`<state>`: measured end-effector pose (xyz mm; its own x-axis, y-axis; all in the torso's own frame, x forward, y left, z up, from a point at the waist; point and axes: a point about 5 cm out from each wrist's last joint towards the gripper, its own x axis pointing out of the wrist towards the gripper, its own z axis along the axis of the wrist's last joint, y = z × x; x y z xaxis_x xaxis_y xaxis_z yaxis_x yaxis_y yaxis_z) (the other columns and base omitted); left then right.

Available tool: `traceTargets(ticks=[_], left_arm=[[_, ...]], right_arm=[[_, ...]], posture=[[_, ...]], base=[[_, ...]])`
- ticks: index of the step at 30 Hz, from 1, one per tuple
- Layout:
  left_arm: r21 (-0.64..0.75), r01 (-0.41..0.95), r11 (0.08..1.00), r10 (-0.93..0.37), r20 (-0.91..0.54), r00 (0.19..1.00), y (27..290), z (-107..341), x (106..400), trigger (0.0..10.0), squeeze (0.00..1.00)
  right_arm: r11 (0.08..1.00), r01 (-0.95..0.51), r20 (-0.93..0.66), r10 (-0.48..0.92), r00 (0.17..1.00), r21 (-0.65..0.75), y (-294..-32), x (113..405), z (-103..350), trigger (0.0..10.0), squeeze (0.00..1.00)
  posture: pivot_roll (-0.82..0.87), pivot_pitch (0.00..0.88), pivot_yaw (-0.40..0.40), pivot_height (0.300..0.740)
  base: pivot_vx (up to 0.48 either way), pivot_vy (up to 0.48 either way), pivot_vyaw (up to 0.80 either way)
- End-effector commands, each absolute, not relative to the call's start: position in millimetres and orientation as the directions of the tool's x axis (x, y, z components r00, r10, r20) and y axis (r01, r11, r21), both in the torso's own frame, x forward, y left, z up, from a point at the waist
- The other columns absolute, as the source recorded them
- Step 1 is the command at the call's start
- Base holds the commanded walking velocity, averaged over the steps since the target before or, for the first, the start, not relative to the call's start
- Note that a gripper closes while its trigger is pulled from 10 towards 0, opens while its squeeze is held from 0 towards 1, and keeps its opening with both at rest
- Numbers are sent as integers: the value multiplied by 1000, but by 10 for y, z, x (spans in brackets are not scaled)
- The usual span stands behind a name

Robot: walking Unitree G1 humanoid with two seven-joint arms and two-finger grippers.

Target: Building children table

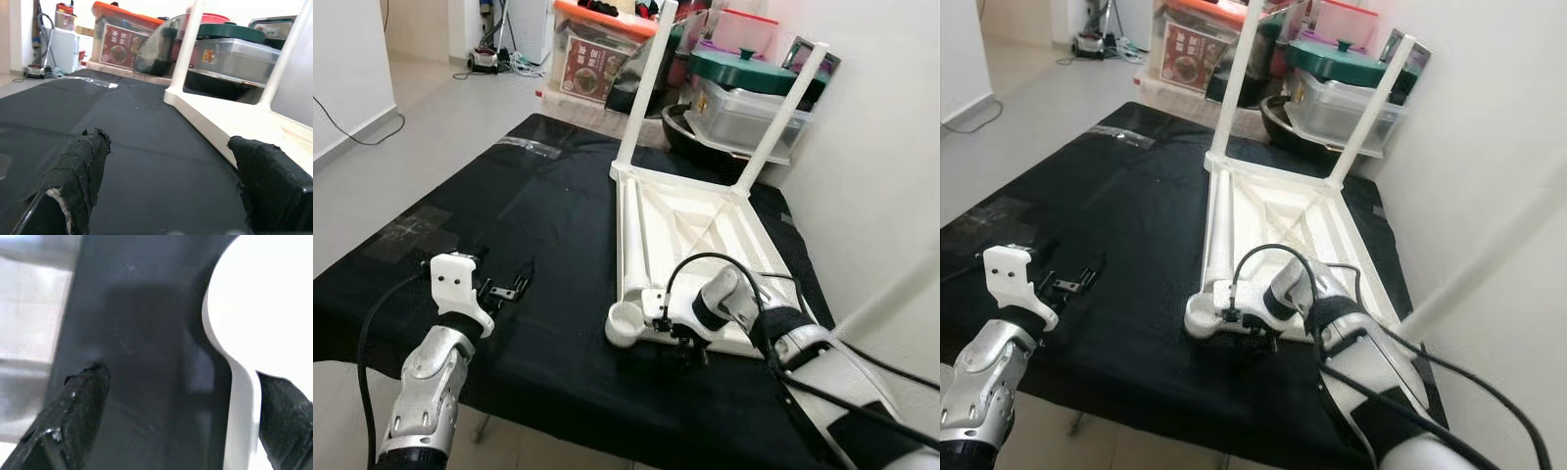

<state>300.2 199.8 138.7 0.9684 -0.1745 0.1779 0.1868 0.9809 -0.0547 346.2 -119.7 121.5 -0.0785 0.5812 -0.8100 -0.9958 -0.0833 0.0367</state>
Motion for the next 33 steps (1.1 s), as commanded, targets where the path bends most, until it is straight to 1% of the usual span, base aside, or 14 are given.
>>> traceTargets(ticks=[1,3,4,6,7,8,10,11,12,18,25,31,32,33], left_arm=[[-64,204,977,-189,188,964,1939,1388,2993,10000,0],[-67,207,976,-191,188,963,1945,1390,2995,10000,0],[-74,212,975,-195,189,962,1947,1393,3003,10000,0],[-74,212,975,-195,189,962,1947,1393,3003,10000,0],[-80,215,973,-197,190,962,1946,1395,3012,10000,0],[-80,215,973,-197,190,962,1946,1395,3012,10000,0],[-84,220,972,-201,190,961,1943,1396,3020,10000,0],[-83,221,972,-202,190,961,1944,1398,3020,10000,0],[-83,221,972,-202,190,961,1944,1398,3020,10000,0],[-82,215,973,-196,191,962,1950,1401,3012,10000,0],[-79,214,974,-195,191,962,1944,1398,3006,10000,0],[-79,214,974,-196,192,962,1947,1399,2999,10000,0],[-77,211,974,-193,195,962,1948,1402,2994,10000,0],[-77,211,974,-193,195,962,1948,1402,2994,10000,0]], right_arm=[[-113,-985,-796,580,-174,133,-1209,3361,1100,10000,0],[-140,-982,-766,616,-185,125,-1154,3312,1151,10000,0],[-128,-988,-730,668,-147,81,-1020,3239,1188,10000,0],[-128,-988,-730,668,-147,81,-1020,3239,1188,10000,0],[-104,-994,-698,710,-97,33,-896,3182,1210,10000,0],[-104,-994,-698,710,-97,33,-896,3182,1210,10000,0],[15,-1000,-632,774,24,-20,-636,3219,1234,10000,0],[48,-999,-611,790,51,-21,-530,3242,1246,10000,0],[48,-999,-611,790,51,-21,-530,3242,1246,10000,0],[91,-995,-523,847,95,-34,-145,3250,1344,10000,0],[113,-992,-525,842,122,-49,-132,3187,1352,10000,0],[137,-989,-550,822,144,-54,-299,3176,1368,10000,0],[177,-982,-542,819,188,-72,-407,3246,1439,10000,0],[177,-982,-542,819,188,-72,-407,3246,1439,10000,0]], posture=[[128,0,-246,740],[113,0,-236,740],[100,0,-225,740],[100,0,-225,740],[94,0,-217,740],[94,0,-217,740],[98,0,-218,740],[103,0,-221,740],[103,0,-221,740],[110,0,-226,740],[120,0,-230,740],[113,0,-228,740],[105,0,-227,740],[105,0,-227,740]], base=[[0,0,0],[0,0,0],[0,0,0],[0,0,0],[0,0,0],[0,0,0],[0,0,0],[0,0,0],[0,0,0],[0,0,0],[0,0,0],[0,0,0],[0,0,0],[0,0,0]])
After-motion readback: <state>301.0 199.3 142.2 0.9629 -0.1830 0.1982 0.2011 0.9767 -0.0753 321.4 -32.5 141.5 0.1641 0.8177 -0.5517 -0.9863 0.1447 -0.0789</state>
